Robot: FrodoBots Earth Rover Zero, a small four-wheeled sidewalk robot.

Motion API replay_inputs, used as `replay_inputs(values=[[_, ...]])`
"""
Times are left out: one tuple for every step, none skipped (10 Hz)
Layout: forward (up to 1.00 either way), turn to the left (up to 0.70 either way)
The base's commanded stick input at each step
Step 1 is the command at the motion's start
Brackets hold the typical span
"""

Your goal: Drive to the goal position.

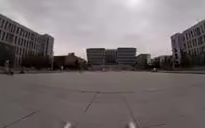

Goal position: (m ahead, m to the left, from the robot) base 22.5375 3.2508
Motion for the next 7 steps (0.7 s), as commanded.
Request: replay_inputs(values=[[0.69,0.00],[0.69,0.00],[0.69,0.00],[0.69,0.00],[0.69,0.00],[0.70,0.00],[0.70,0.00]])
